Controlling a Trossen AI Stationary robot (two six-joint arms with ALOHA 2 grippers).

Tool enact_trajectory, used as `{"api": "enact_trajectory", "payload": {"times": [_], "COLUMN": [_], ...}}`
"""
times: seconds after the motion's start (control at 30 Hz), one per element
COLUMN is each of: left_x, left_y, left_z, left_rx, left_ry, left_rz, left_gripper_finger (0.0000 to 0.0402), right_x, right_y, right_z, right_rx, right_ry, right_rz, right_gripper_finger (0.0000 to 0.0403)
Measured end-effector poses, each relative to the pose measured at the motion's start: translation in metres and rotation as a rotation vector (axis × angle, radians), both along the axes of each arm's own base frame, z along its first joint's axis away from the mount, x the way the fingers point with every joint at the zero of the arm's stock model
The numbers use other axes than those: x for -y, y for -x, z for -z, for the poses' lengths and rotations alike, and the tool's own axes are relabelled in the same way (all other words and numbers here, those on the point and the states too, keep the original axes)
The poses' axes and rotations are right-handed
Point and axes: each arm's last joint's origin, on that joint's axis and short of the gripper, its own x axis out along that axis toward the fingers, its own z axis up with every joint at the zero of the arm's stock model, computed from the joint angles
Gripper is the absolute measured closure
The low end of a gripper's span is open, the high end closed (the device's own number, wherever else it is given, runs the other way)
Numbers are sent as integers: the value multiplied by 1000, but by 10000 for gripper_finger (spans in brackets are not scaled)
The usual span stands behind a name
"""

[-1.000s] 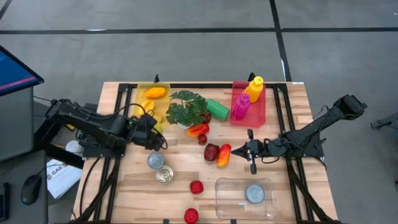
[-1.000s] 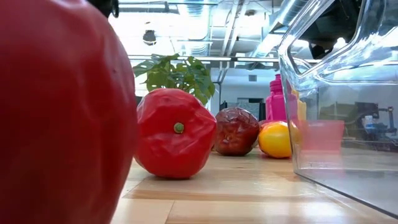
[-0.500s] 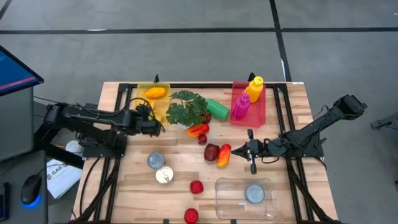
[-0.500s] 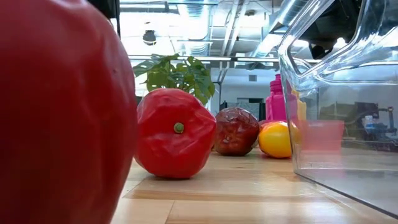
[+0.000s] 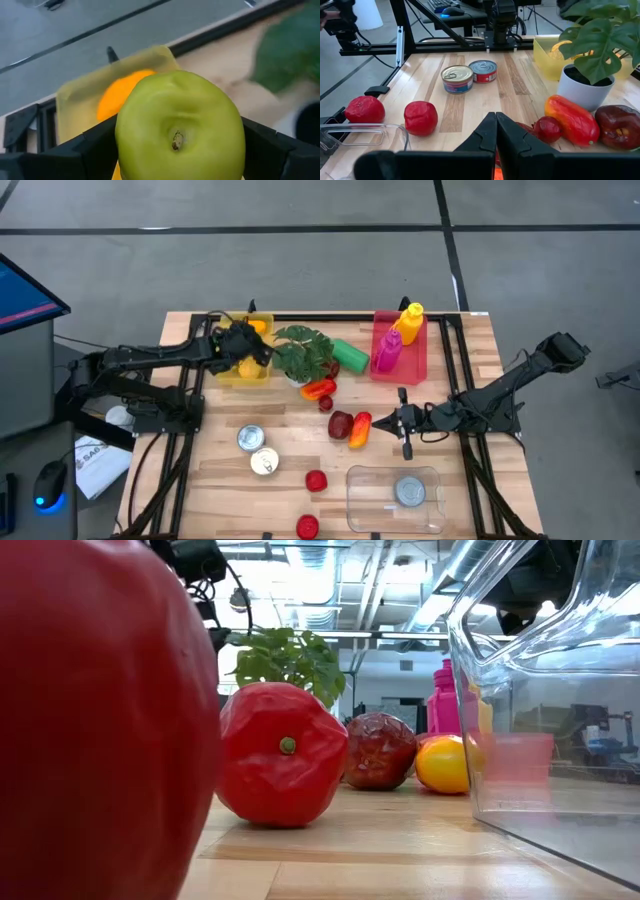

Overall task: Pick & Place Food Item
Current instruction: Put the green apple into the yellow bin

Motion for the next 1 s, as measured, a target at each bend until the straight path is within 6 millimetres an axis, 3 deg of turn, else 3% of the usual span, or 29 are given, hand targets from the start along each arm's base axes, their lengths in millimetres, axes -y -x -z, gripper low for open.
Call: {"api": "enact_trajectory", "payload": {"times": [0.2,0.53,1.0], "left_x": [-18,-21,-20], "left_y": [8,11,13], "left_z": [3,44,53], "left_rx": [19,139,161], "left_ry": [23,3,-10], "left_rz": [-52,12,13], "left_gripper_finger": [90,87,62], "right_x": [0,0,0], "right_y": [0,0,0], "right_z": [0,0,0], "right_rx": [0,-1,-2], "right_ry": [2,2,3], "right_rz": [0,0,0], "right_gripper_finger": [403,403,403]}}
